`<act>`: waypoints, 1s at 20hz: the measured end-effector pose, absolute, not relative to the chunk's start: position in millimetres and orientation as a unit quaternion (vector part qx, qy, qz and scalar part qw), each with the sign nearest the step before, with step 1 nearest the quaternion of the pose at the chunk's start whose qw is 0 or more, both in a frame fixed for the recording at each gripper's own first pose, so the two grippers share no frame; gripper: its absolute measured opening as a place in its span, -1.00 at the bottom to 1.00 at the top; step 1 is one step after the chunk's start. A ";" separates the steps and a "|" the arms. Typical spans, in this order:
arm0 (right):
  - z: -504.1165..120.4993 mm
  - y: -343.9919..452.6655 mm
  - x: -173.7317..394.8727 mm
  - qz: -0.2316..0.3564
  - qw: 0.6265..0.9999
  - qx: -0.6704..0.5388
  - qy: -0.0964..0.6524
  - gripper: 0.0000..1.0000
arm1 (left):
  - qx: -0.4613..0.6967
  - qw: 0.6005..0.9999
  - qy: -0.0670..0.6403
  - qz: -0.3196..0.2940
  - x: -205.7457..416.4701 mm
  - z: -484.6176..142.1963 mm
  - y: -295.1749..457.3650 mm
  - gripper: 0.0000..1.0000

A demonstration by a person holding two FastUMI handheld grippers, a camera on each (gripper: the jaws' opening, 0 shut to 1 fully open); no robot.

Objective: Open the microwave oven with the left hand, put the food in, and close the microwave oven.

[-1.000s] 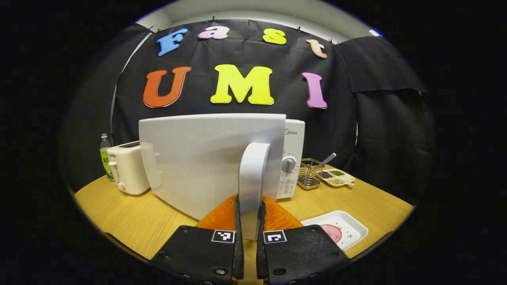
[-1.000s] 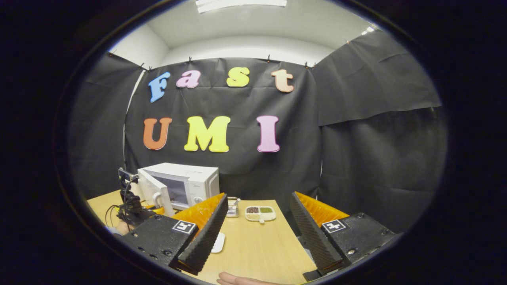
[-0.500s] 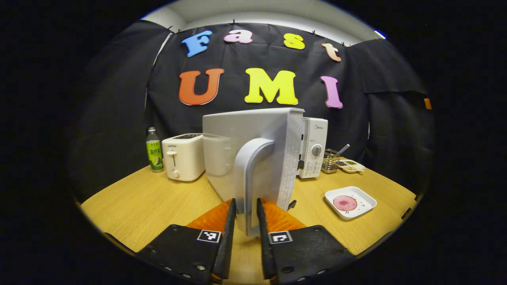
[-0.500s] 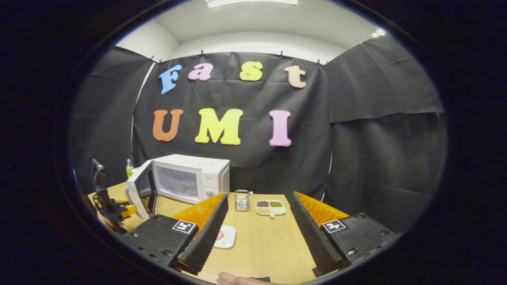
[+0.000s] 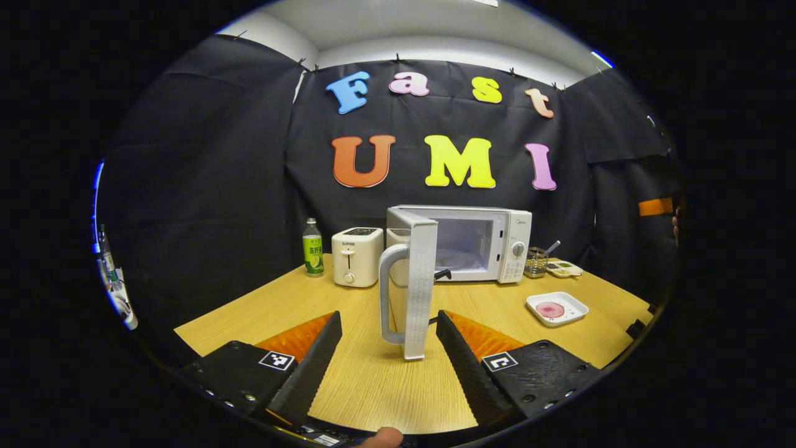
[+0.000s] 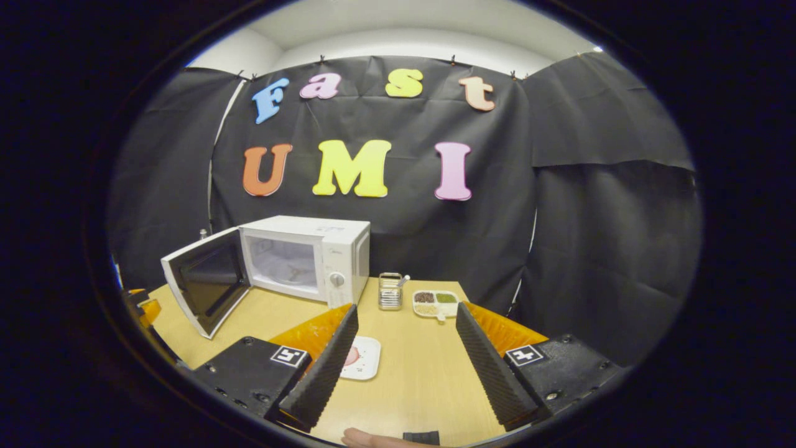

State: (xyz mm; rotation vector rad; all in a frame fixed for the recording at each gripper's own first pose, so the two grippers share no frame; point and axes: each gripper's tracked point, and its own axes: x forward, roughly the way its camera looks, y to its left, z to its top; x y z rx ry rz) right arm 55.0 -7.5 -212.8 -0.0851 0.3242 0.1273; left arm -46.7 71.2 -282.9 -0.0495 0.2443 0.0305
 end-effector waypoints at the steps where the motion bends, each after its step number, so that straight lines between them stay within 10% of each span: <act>1: -216.2 -4.8 60.0 0.066 0.982 -0.044 0.170 1.00 | -0.038 0.992 0.116 0.016 -51.7 -272.4 74.0 0.87; 20: -372.1 26.2 169.0 0.134 0.866 0.006 0.483 0.97 | -0.015 0.999 0.033 0.035 -12.5 -106.6 35.6 0.87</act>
